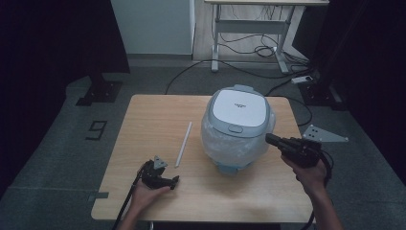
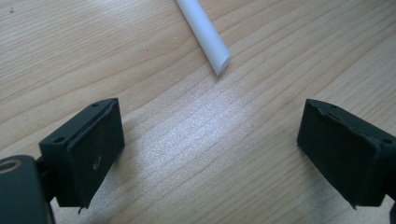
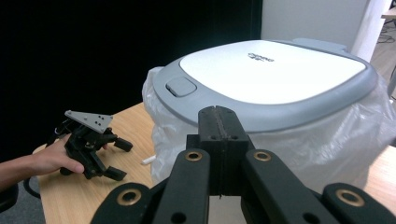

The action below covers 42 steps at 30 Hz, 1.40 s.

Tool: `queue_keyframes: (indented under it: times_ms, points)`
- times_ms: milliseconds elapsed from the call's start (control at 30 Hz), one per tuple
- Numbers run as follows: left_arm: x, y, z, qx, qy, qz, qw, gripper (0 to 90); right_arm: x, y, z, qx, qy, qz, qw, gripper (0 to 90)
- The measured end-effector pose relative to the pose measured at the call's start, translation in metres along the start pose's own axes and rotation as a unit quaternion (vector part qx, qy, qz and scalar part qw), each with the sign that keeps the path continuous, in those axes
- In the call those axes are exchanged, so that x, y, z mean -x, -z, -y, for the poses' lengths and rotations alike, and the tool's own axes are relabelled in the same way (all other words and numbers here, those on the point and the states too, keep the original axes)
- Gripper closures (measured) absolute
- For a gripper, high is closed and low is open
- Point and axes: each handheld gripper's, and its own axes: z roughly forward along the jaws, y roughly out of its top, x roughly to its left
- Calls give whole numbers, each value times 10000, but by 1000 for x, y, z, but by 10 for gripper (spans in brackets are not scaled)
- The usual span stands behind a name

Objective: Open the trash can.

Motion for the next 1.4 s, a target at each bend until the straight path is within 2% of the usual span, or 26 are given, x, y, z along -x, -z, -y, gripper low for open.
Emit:
queue_keyframes:
  times_ms: [500,1033,1400]
  points:
    - [0,0,0,-7,-5,-1,10000,68,-4,-25,-12,-85,40,-140,9999,899]
    - [0,0,0,-8,-5,0,10000,68,-13,-63,-22,-280,91,-364,9989,899]
    - [0,0,0,-9,-4,1,10000,68,-17,-78,-26,-359,131,-437,9983,899]
